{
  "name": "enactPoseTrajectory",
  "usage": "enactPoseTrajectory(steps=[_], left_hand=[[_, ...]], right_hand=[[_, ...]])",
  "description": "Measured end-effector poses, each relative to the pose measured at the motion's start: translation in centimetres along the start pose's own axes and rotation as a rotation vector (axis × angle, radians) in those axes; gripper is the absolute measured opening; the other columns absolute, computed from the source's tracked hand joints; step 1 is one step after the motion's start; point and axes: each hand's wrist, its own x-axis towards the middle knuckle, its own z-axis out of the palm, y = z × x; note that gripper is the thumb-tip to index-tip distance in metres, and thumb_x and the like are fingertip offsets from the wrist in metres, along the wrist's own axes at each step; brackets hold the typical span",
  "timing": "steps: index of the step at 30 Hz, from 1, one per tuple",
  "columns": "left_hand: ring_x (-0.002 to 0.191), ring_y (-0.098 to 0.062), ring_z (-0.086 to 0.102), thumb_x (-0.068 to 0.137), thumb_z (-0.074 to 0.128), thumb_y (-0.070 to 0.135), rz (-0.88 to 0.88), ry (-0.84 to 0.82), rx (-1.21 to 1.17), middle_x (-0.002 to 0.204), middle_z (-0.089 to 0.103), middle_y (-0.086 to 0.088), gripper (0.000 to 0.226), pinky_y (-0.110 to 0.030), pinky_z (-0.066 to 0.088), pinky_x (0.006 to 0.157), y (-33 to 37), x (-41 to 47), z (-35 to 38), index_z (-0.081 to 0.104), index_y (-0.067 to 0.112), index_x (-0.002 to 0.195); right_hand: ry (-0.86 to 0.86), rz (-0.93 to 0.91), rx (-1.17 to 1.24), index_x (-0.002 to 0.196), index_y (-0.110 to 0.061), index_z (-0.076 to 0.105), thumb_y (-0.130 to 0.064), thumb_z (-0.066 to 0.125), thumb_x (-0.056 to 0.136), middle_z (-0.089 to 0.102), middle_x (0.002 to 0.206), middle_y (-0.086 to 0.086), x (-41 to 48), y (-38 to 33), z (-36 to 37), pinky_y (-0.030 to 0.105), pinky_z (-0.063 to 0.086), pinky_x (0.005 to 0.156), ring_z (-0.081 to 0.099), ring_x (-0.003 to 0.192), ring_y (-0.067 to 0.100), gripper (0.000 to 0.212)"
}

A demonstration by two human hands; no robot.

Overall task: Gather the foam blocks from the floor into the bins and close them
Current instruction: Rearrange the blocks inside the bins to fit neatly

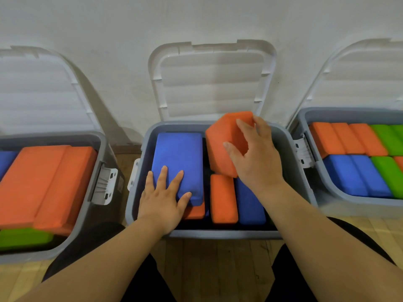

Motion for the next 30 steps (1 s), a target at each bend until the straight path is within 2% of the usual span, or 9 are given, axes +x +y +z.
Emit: enactPoseTrajectory(steps=[3, 7, 11, 14, 19, 21, 23, 26, 30], left_hand=[[0.154, -0.034, -0.025, 0.096, 0.014, 0.077, 0.0, 0.003, -0.001, 0.17, -0.021, 0.005, 0.072, -0.054, 0.008, 0.126, 0.0, 0.1, 0.2, -0.014, 0.051, 0.157], [0.153, -0.035, -0.026, 0.095, 0.012, 0.077, 0.005, 0.012, 0.016, 0.17, -0.022, 0.005, 0.072, -0.054, 0.009, 0.125, -0.1, 0.2, 0.4, -0.016, 0.051, 0.157], [0.153, -0.035, -0.026, 0.096, 0.012, 0.077, 0.005, 0.024, 0.023, 0.17, -0.021, 0.004, 0.072, -0.052, 0.008, 0.126, 0.0, 0.4, 0.6, -0.015, 0.05, 0.157], [0.154, -0.035, -0.026, 0.095, 0.012, 0.077, 0.006, 0.031, 0.011, 0.17, -0.02, 0.004, 0.072, -0.053, 0.011, 0.125, 0.0, 0.3, 0.7, -0.013, 0.051, 0.158], [0.153, -0.034, -0.028, 0.082, -0.006, 0.081, -0.002, 0.037, 0.007, 0.169, -0.022, 0.006, 0.08, -0.051, 0.014, 0.125, -0.2, 0.3, 1.0, -0.017, 0.052, 0.156], [0.153, -0.033, -0.028, 0.081, -0.006, 0.081, 0.004, 0.047, -0.006, 0.169, -0.022, 0.006, 0.08, -0.051, 0.014, 0.125, -0.2, 0.4, 1.1, -0.016, 0.053, 0.156], [0.153, -0.033, -0.028, 0.083, -0.004, 0.08, 0.005, 0.055, -0.01, 0.17, -0.021, 0.006, 0.079, -0.05, 0.015, 0.125, -0.3, 0.4, 1.2, -0.015, 0.053, 0.156], [0.151, -0.032, -0.03, 0.084, -0.003, 0.079, 0.002, 0.045, 0.007, 0.167, -0.026, 0.007, 0.077, -0.05, 0.011, 0.126, -0.3, 0.5, 1.4, -0.021, 0.052, 0.154], [0.15, -0.031, -0.033, 0.085, -0.002, 0.079, -0.006, 0.027, 0.017, 0.165, -0.031, 0.008, 0.074, -0.05, 0.009, 0.126, -0.4, 0.7, 1.3, -0.027, 0.054, 0.15]], right_hand=[[-0.113, 0.101, -0.076, 0.163, -0.031, 0.02, -0.051, 0.052, 0.102, 0.003, 0.172, 0.002, 0.2, -0.1, 1.3, 0.042, 0.039, 0.112, 0.024, 0.152, 0.027, 0.072], [-0.175, 0.056, -0.126, 0.164, -0.029, 0.007, -0.044, 0.055, 0.098, -0.01, 0.171, 0.007, 0.5, -1.0, 2.6, 0.046, 0.04, 0.112, 0.027, 0.149, 0.037, 0.084], [-0.283, 0.048, -0.249, 0.164, -0.027, 0.01, -0.046, 0.051, 0.1, -0.007, 0.171, 0.008, 3.2, -2.1, 3.0, 0.046, 0.046, 0.102, 0.047, 0.136, 0.041, 0.078], [-0.344, 0.13, -0.299, 0.164, -0.023, 0.014, -0.046, 0.045, 0.103, -0.002, 0.171, 0.012, 6.5, -2.2, 3.3, 0.047, 0.044, 0.105, 0.045, 0.139, 0.042, 0.072], [-0.487, 0.171, -0.346, 0.163, -0.023, 0.015, -0.049, 0.043, 0.103, 0.001, 0.171, 0.014, 6.8, 0.2, 7.1, 0.048, 0.043, 0.105, 0.045, 0.138, 0.043, 0.071], [-0.494, 0.186, -0.407, 0.163, -0.029, 0.012, -0.055, 0.038, 0.102, 0.004, 0.171, 0.01, 6.2, 1.5, 8.8, 0.051, 0.036, 0.11, 0.035, 0.142, 0.045, 0.072], [-0.515, 0.181, -0.49, 0.163, -0.035, 0.007, -0.063, 0.031, 0.101, 0.003, 0.172, 0.005, 5.6, 2.9, 10.4, 0.057, 0.021, 0.118, 0.016, 0.151, 0.045, 0.073], [-0.62, 0.276, -0.445, 0.161, -0.045, -0.002, -0.07, 0.023, 0.099, -0.011, 0.172, -0.005, 4.3, 4.7, 12.6, 0.067, -0.001, 0.121, -0.011, 0.155, 0.042, 0.072], [-0.662, 0.283, -0.437, 0.161, -0.046, -0.007, -0.072, 0.018, 0.098, -0.017, 0.171, -0.006, 4.5, 5.8, 13.8, 0.069, -0.006, 0.119, -0.017, 0.154, 0.042, 0.072]])
